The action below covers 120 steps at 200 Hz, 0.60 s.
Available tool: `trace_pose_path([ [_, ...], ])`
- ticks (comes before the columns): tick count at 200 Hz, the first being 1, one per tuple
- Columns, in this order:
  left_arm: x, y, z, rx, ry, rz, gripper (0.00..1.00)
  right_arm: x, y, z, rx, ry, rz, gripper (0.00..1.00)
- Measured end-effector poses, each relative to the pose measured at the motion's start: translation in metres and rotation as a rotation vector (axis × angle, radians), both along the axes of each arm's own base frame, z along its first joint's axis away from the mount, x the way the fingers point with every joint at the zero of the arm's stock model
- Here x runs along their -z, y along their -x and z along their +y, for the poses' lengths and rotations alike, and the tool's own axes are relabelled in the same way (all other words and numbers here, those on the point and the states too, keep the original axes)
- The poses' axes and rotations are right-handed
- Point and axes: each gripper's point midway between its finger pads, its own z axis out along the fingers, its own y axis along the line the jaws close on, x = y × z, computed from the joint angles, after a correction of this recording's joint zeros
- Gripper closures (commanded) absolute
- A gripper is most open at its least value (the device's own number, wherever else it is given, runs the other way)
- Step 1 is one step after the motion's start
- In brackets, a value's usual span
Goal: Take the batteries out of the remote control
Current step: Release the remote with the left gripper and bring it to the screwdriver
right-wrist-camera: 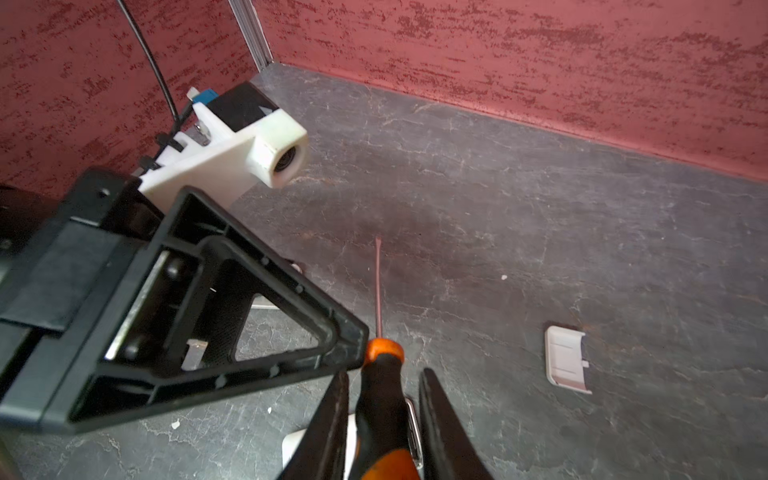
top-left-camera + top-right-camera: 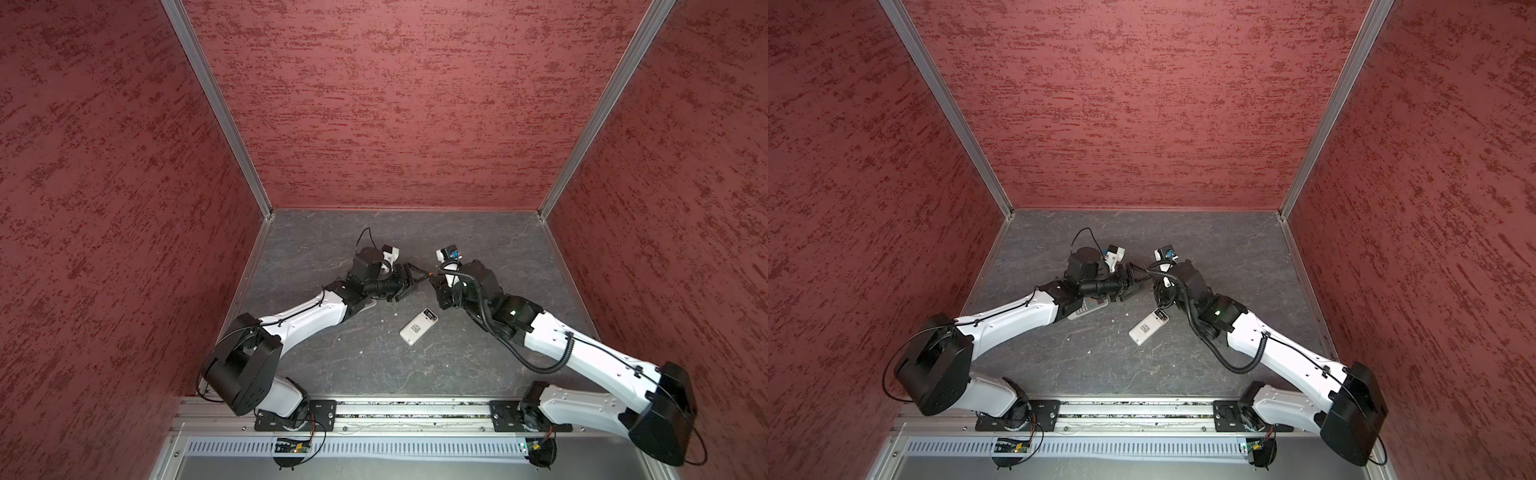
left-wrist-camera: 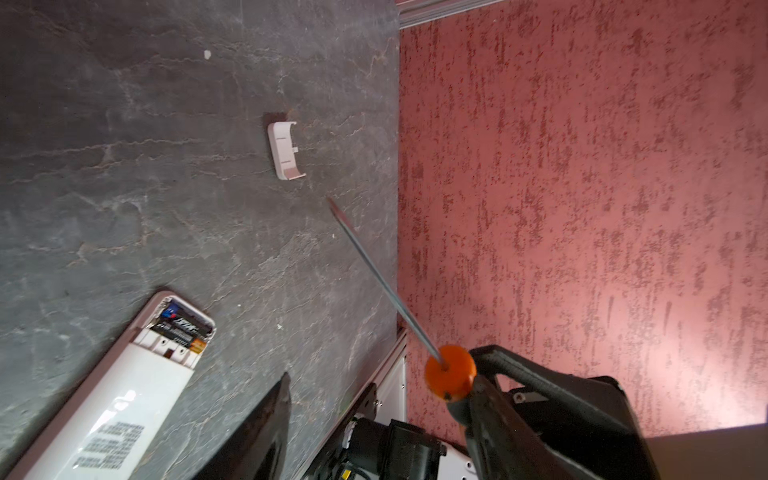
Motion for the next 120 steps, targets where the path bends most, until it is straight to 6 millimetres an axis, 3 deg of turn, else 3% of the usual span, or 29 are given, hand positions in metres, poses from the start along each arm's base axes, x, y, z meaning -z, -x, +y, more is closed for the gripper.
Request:
trace_pose_path([
  [63, -0.03, -0.016, -0.006, -0.049, 0.095, -0.04, 0.39, -0.008, -0.002, 0.005, -0.013, -0.035, -0.023, 1.0],
  [120, -0.034, -0.021, -0.016, -0.055, 0.131, -0.03, 0.49, -0.012, -0.003, 0.008, -0.015, -0.054, -0.04, 1.0],
])
